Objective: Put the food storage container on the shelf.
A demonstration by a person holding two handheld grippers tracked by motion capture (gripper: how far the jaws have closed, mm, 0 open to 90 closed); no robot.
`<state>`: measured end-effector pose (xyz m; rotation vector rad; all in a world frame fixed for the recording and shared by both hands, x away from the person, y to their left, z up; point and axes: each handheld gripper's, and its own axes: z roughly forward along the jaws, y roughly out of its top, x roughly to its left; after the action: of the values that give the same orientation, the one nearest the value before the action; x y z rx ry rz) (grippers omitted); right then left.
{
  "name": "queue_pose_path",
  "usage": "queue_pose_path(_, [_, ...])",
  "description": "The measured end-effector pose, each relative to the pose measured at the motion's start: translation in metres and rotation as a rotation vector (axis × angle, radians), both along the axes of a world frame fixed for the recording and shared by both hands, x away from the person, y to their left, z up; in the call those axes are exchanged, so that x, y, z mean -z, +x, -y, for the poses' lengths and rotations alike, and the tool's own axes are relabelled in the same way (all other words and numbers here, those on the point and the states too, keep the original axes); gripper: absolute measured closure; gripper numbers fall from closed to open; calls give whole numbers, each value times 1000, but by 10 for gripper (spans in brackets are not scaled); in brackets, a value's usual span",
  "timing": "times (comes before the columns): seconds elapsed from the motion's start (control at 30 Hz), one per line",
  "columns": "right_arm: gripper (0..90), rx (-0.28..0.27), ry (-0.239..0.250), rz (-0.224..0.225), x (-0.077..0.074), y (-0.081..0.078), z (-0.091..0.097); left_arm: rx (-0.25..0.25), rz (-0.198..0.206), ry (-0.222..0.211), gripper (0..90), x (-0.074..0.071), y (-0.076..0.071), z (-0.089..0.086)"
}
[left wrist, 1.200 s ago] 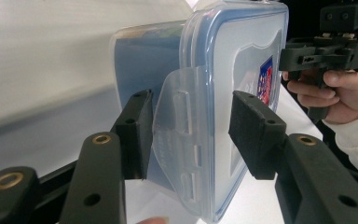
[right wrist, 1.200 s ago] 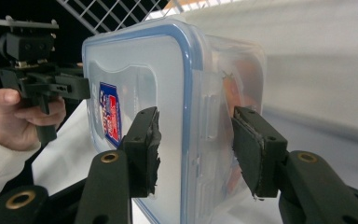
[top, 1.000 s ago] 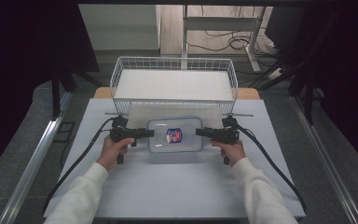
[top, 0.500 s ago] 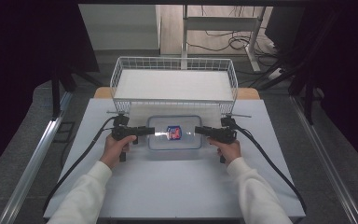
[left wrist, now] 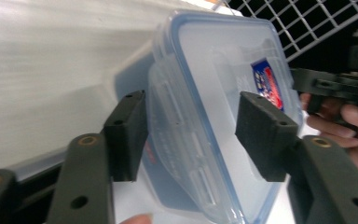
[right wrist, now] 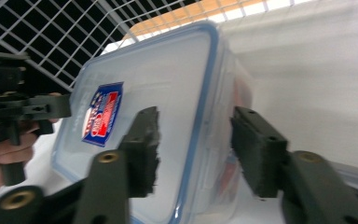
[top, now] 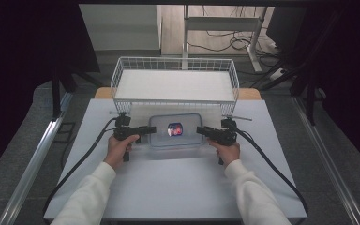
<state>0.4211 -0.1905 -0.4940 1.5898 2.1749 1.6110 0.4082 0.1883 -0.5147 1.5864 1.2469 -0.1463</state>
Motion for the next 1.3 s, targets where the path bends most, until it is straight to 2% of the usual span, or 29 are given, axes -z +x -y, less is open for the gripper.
queue_pose_path(0.07, [476,16,-16,26,-3,-3,1,-10,15,20,388,-2,-2,-1])
queue_pose_path(0.1, [472,13,-23,38,-5,-5,3,-1,27,53,371,-4,-4,-2])
queue_pose_path(0.17, [470,8,-43,73,-10,-11,5,4,52,81,346,-8,-11,-4])
queue_pose_path(0.2, [472,-1,-61,96,-13,-15,7,-9,58,82,339,-11,-17,-4])
queue_pose_path(0.33, [522,-59,-135,174,-23,-32,10,18,108,136,325,-19,-38,-5])
queue_pose_path(0.4, [550,-92,-179,219,-28,-42,10,42,141,180,318,-23,-54,-6])
queue_pose_path(0.47, [571,-118,-221,248,-31,-51,10,57,160,194,313,-25,-67,-6])
queue_pose_path(0.53, [593,-153,-282,284,-33,-63,8,71,181,213,310,-26,-83,-7])
queue_pose_path(0.63, [618,-202,-367,349,-34,-80,5,103,186,241,306,-25,-101,-7])
queue_pose_path(0.77, [650,-271,-416,361,-32,-100,-2,137,201,285,291,-25,-120,-6])
queue_pose_path(0.87, [691,-318,-421,342,-28,-107,-13,155,205,277,291,-26,-133,-6])
queue_pose_path(0.9, [731,-352,-418,336,-25,-108,-19,156,206,278,291,-26,-136,-6])
queue_pose_path(0.97, [813,-389,-378,288,-20,-108,-24,164,204,281,291,-25,-142,-6])
queue_pose_path(1.03, [882,-418,-412,276,-14,-108,-34,173,203,301,291,-23,-149,-6])
queue_pose_path(1.1, [886,-436,-422,265,-8,-106,-44,179,200,308,291,-22,-151,-5])
queue_pose_path(1.17, [887,-441,-454,268,-4,-103,-54,183,199,308,291,-21,-152,-5])
queue_pose_path(1.3, [887,-459,-473,267,3,-96,-75,179,197,303,291,-21,-152,-6])
